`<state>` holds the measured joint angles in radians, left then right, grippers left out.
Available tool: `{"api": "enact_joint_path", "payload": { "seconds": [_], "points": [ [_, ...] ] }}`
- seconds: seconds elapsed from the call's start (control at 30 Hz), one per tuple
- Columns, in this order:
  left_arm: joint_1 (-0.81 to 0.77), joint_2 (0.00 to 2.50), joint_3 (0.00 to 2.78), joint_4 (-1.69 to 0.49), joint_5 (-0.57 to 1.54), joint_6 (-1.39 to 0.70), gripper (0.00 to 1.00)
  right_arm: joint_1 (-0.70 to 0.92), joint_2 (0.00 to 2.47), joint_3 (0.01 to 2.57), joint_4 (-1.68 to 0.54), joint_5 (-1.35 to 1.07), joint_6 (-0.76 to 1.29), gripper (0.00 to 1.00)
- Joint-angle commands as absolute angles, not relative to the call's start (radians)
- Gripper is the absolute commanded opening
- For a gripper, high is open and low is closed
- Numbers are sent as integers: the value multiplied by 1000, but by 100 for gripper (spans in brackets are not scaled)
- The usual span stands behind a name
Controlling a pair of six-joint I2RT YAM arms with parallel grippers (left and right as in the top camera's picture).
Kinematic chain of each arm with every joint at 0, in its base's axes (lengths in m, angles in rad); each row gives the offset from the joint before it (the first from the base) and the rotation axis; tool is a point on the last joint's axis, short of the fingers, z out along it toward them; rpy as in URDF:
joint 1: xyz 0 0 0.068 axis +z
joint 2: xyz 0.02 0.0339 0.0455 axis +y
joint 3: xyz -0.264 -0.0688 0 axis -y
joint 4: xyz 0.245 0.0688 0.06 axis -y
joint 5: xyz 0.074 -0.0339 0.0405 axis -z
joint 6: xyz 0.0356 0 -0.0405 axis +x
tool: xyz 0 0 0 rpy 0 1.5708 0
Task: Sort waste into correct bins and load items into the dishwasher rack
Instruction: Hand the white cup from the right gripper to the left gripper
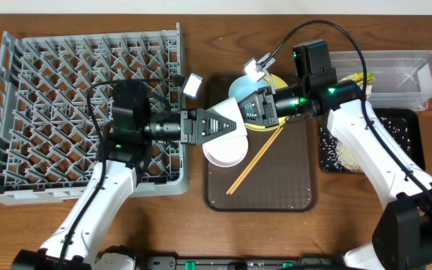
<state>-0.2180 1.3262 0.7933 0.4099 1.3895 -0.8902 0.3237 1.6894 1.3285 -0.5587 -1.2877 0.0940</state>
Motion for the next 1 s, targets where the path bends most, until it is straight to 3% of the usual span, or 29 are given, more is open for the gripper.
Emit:
{"api": "enact_joint_path", "payload": {
  "seconds": [0.0, 0.27, 0.47, 0.83, 0.97],
  "points": [
    [-225, 1319, 808, 422, 1422, -900, 71, 328, 1691, 1327, -557, -1164, 73, 1],
    [-225, 1319, 808, 422, 1419, -870, 68, 319, 1691, 1327, -558, -1134, 73, 1],
    [-224, 1319, 808, 416, 1344, -787, 54, 278, 1691, 1327, -562, -1133, 74, 29],
    [-136, 1311, 809, 9, 1000, -443, 52, 39, 1679, 1327, -655, -1117, 62, 28],
    [-69, 1267, 820, -94, 886, -382, 52, 17, 1670, 1327, -796, -928, -41, 28]
  ]
}}
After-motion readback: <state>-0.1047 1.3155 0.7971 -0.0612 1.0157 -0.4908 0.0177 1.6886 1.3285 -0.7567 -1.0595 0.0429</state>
